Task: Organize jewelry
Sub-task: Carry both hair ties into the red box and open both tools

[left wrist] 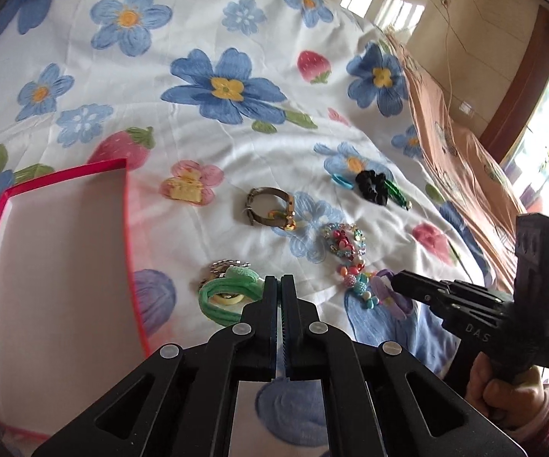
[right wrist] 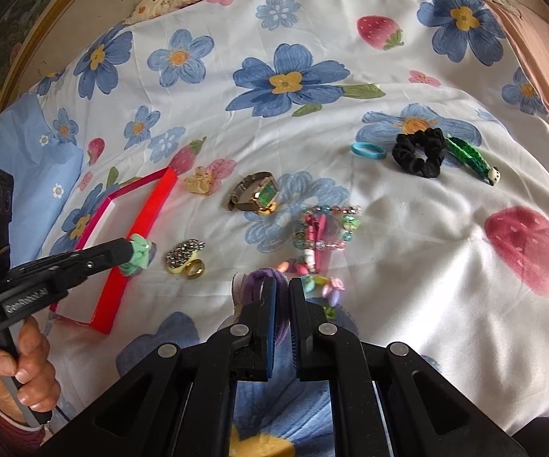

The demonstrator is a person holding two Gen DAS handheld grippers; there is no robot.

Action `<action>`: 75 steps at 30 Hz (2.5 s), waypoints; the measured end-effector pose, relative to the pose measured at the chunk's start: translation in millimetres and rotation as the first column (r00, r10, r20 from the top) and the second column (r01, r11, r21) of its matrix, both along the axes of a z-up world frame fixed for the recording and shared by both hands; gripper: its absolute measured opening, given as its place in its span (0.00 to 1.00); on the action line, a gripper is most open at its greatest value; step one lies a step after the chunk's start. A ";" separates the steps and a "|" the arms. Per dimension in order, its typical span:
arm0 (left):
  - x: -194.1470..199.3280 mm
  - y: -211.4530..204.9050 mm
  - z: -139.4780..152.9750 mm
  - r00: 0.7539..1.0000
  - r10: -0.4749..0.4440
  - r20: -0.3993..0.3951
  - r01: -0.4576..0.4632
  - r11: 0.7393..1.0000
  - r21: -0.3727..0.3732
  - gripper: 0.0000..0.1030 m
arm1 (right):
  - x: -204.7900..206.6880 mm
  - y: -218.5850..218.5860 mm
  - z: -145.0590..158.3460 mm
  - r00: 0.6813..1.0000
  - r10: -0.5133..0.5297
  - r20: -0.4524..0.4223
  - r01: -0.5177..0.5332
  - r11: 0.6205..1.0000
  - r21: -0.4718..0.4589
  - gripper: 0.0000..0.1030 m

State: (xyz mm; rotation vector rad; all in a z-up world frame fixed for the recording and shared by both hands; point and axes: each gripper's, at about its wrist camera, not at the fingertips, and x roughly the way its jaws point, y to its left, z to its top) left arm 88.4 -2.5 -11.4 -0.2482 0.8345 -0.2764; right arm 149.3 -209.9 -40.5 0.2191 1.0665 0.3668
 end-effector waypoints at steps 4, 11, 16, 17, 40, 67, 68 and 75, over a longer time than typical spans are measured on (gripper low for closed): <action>-21.9 18.9 7.3 0.999 0.036 0.015 -0.036 0.999 -0.001 0.01 | -1.3 16.9 6.6 0.999 0.034 0.011 -0.034 0.999 0.007 0.06; -54.2 56.0 11.7 0.992 0.126 0.008 -0.125 0.992 -0.014 0.01 | -2.8 58.8 15.5 0.992 0.120 0.025 -0.121 0.993 0.019 0.06; -69.5 78.9 13.1 0.982 0.190 0.002 -0.190 0.982 -0.015 0.01 | -5.1 96.2 20.5 0.979 0.200 0.035 -0.201 0.979 0.032 0.06; -72.9 83.9 13.0 0.979 0.205 0.000 -0.205 0.979 -0.013 0.01 | -5.2 104.8 21.2 0.975 0.217 0.036 -0.219 0.975 0.035 0.06; -69.7 148.5 -29.2 0.927 0.355 -0.118 -0.357 0.934 0.005 0.01 | 0.4 252.5 -12.4 0.873 0.488 -0.016 -0.487 0.872 0.042 0.06; -77.8 134.2 -23.4 0.916 0.382 -0.118 -0.374 0.924 0.082 0.39 | 0.4 234.0 -8.4 0.884 0.467 -0.029 -0.464 0.883 0.066 0.28; -79.8 133.2 -20.3 0.917 0.383 -0.112 -0.376 0.923 0.079 0.44 | 0.3 228.6 -6.0 0.889 0.457 -0.023 -0.454 0.888 0.070 0.33; -89.4 117.0 0.1 0.930 0.362 -0.063 -0.358 0.931 0.068 0.56 | 0.9 176.1 6.9 0.938 0.347 -0.007 -0.345 0.935 0.082 0.38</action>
